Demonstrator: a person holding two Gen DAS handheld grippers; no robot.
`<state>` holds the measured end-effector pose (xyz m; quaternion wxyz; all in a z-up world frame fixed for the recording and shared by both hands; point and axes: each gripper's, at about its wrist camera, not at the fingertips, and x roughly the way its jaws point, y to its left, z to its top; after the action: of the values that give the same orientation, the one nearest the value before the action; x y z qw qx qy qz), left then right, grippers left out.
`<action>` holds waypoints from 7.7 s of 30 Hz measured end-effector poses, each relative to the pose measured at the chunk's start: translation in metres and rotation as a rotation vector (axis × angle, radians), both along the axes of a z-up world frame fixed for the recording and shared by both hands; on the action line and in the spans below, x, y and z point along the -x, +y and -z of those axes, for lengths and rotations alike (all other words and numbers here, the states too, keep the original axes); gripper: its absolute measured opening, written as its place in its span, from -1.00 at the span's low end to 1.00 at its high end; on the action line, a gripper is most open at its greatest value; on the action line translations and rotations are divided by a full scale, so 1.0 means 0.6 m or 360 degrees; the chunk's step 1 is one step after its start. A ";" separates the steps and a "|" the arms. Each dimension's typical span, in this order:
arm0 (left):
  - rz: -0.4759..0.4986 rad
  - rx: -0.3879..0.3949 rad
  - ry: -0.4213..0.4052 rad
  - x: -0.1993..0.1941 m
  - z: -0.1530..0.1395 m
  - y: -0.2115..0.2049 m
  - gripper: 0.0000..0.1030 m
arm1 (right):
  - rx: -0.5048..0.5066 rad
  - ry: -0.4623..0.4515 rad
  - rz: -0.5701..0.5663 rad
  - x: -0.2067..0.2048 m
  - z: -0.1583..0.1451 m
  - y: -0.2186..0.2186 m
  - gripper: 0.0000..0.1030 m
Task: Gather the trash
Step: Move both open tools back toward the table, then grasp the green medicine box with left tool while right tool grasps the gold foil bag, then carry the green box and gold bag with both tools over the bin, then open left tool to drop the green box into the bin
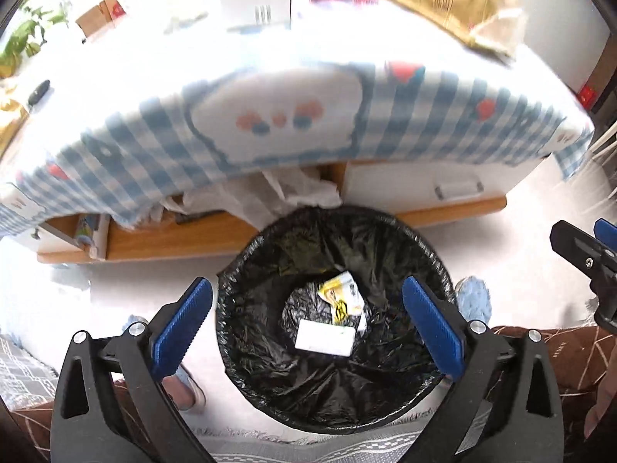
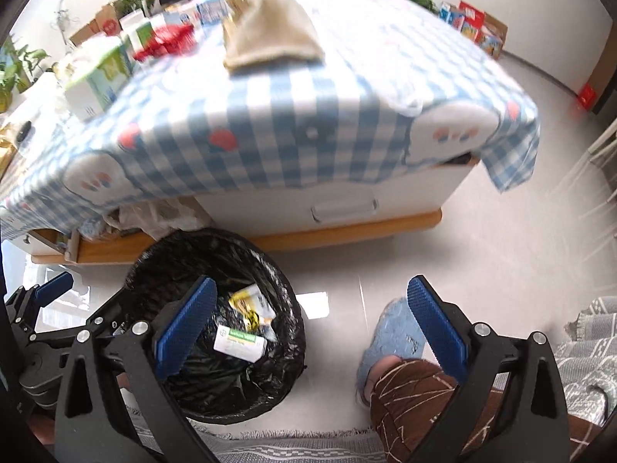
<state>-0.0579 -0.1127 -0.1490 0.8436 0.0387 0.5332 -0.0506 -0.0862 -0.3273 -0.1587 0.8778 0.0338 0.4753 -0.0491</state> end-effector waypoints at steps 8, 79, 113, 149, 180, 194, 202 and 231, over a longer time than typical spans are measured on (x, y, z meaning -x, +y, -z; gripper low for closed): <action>-0.0017 0.0098 -0.0084 0.004 -0.076 0.009 0.89 | 0.0004 -0.0151 -0.0011 0.008 -0.059 0.003 0.85; -0.0096 0.0013 -0.0041 -0.349 -0.129 0.010 -0.11 | 0.0066 0.0025 -0.0204 -0.387 -0.119 0.043 -0.67; -0.0044 0.0093 -0.0180 -0.262 -0.192 0.019 -0.13 | 0.0078 -0.0148 -0.0223 -0.322 -0.192 0.063 -0.96; -0.0072 0.0149 -0.0233 -0.037 -0.225 0.050 -0.13 | 0.0004 -0.0222 -0.0281 -0.090 -0.212 0.077 -0.96; -0.0088 0.0196 -0.0052 0.058 -0.083 0.031 -0.13 | 0.0103 0.0060 -0.0095 0.024 -0.022 0.035 -0.96; -0.0162 0.0130 0.0055 0.039 0.010 0.041 -0.13 | 0.0158 0.0218 -0.0017 0.007 0.072 0.020 -0.97; -0.0158 0.0087 0.0105 0.025 0.051 0.031 -0.13 | 0.0138 0.0295 -0.0002 -0.004 0.110 0.014 -0.97; 0.0010 0.0027 0.0148 0.014 0.111 -0.058 0.22 | 0.0125 0.0351 0.0049 -0.005 0.134 -0.007 -0.98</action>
<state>-0.0663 -0.1475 -0.2155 0.8181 0.0307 0.5712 -0.0595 -0.0833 -0.3314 -0.2389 0.8200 0.0011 0.5661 -0.0844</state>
